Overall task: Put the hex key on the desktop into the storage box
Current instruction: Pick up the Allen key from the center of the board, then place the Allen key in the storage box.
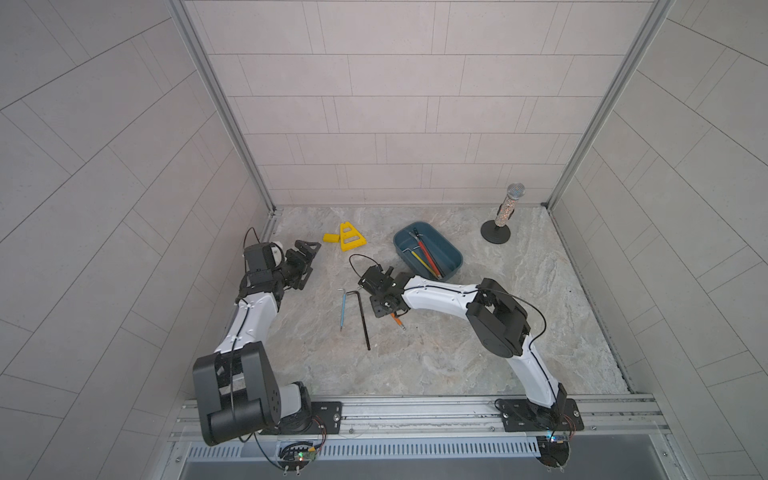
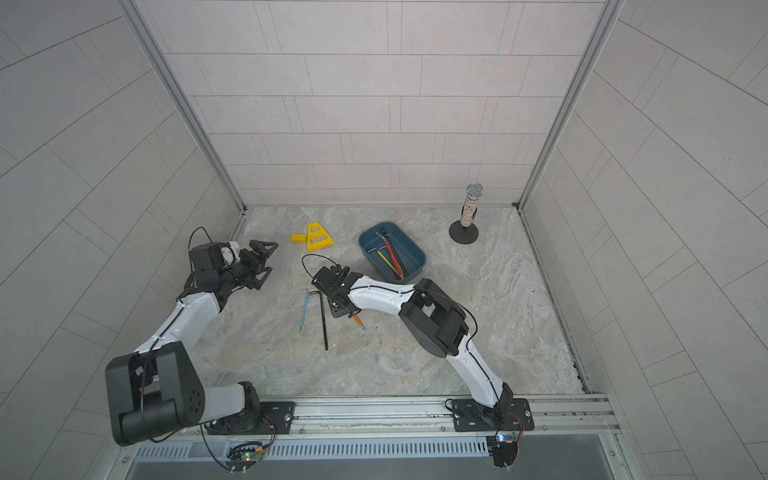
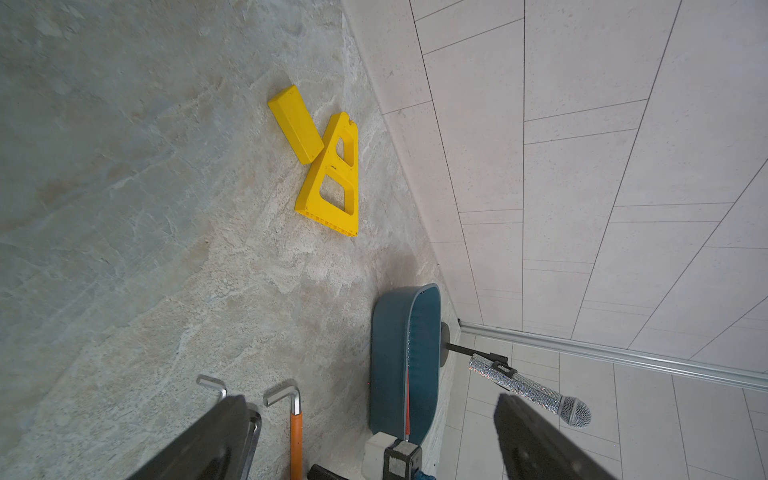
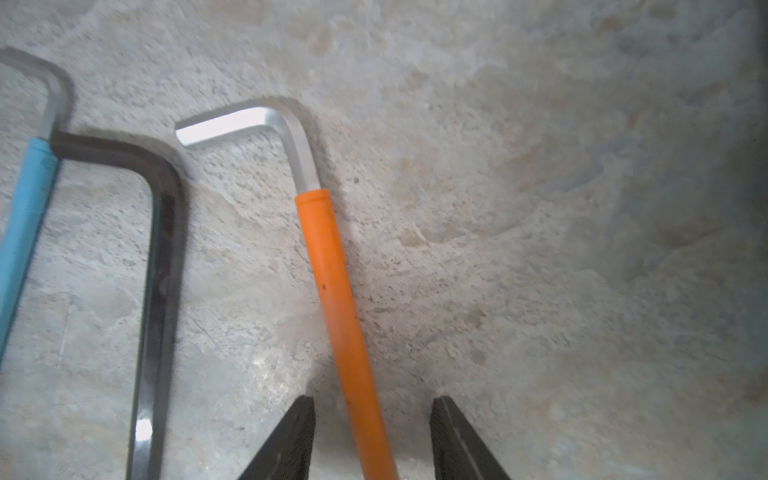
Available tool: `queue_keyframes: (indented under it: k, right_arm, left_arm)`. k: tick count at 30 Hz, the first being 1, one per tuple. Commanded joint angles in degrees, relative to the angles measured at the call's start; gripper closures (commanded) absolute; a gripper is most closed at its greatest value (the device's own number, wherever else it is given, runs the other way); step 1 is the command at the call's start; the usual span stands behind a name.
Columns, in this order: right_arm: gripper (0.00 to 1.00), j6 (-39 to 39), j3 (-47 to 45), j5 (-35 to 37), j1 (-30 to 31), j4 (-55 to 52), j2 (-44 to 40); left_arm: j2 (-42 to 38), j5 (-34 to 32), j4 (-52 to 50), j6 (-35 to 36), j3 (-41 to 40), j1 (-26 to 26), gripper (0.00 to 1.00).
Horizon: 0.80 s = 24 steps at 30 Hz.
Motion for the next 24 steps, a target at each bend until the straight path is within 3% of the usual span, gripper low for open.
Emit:
queue_keyframes:
  k: [1, 3, 7, 13, 18, 24]
  right_arm:
    - [0.53, -0.96, -1.04, -0.13, 0.18, -0.74, 2.83]
    - [0.57, -0.96, -2.04, -0.35, 0.23, -0.15, 2.86]
    - [0.83, -0.67, -4.14, 0.65, 0.19, 0.43, 2.38]
    - [1.0, -1.39, -6.58, 2.34, 0.21, 0.87, -0.61]
    - [1.0, -2.62, -7.17, 3.42, -0.41, 0.61, -6.17]
    - [1.0, -5.14, -5.0, 3.81, -2.63, -1.01, -13.43]
  left_arm:
    - [-0.56, 0.61, 1.56, -0.09, -0.93, 0.45, 0.0]
    - [-0.48, 0.63, 1.69, -0.19, -1.04, 0.45, 0.0]
    - [-0.45, 0.88, 2.13, -0.45, -1.16, 0.48, 0.0]
    - [-0.44, 0.76, 2.8, -0.89, -1.42, 0.47, 0.0]
    - [-0.42, 1.44, 3.46, -0.64, -1.2, 0.28, 0.0]
    - [-3.0, -1.03, -1.9, 4.82, 0.85, -1.42, 0.0]
